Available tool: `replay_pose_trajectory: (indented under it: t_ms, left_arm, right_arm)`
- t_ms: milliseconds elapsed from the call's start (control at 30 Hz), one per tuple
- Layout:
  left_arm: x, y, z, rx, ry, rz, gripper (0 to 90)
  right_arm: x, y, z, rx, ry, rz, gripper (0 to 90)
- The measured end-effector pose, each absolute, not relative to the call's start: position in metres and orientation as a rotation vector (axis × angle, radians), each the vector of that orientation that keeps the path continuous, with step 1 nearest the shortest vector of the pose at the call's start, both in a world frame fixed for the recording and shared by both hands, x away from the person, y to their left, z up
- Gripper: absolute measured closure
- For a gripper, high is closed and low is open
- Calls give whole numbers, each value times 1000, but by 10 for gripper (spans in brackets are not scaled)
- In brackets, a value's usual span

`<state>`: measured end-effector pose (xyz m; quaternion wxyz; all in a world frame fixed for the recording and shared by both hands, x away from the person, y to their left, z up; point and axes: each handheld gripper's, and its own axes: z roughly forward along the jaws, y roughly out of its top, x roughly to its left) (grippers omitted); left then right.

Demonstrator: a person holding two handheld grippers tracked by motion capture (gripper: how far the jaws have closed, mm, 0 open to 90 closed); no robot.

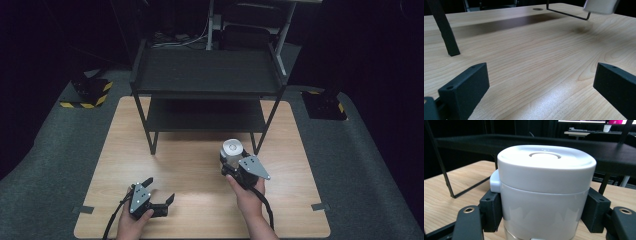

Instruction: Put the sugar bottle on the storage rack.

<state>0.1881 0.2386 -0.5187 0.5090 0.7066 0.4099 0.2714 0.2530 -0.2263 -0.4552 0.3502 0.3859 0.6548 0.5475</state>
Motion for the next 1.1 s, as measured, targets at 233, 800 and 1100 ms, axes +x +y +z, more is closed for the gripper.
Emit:
replay_pose_trajectory:
  t_ms: [233, 800, 1100]
  left_arm:
    - [190, 235, -514, 1732, 1009, 656, 4]
    - [191, 235, -511, 1749, 1023, 647, 4]
    - [190, 235, -511, 1747, 1018, 649, 4]
  right_arm:
    - [249, -232, -434, 982, 1697, 1438, 313]
    - [249, -231, -386, 960, 1678, 1442, 313]
    - [259, -226, -367, 992, 1668, 1450, 313]
